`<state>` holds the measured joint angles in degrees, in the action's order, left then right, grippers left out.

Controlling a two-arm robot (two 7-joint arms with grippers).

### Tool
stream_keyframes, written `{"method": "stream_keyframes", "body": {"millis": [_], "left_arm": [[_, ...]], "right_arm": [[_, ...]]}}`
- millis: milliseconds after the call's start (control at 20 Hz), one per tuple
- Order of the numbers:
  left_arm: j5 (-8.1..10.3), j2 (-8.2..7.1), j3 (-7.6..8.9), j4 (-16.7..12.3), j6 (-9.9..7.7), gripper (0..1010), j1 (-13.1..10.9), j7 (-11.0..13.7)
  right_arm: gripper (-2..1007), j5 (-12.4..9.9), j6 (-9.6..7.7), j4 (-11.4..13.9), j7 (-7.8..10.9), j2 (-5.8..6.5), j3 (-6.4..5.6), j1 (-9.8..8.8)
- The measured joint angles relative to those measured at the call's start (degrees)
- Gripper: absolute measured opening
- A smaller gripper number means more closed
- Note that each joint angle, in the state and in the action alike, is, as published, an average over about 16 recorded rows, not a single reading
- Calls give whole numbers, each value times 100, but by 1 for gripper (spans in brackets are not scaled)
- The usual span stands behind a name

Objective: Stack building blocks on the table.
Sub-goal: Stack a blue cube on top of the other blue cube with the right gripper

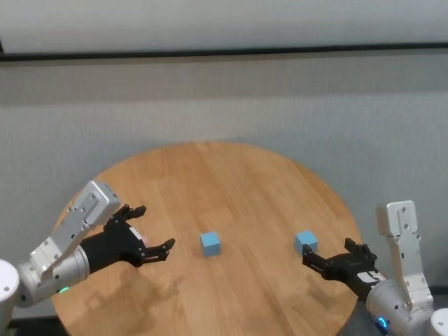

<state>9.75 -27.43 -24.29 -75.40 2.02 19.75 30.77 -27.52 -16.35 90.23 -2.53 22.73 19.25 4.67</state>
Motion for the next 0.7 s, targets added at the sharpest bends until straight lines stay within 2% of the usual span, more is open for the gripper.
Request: {"method": "stream_keyframes", "body": {"millis": [350, 700], "left_arm": [[0, 3, -1, 2, -2, 1003, 2, 0], [0, 4, -2, 3, -2, 1003, 4, 0]], "right_arm": [[1005, 323, 163, -335, 52, -17, 53, 113], [1005, 565, 358, -581, 272, 10, 114, 225]]}}
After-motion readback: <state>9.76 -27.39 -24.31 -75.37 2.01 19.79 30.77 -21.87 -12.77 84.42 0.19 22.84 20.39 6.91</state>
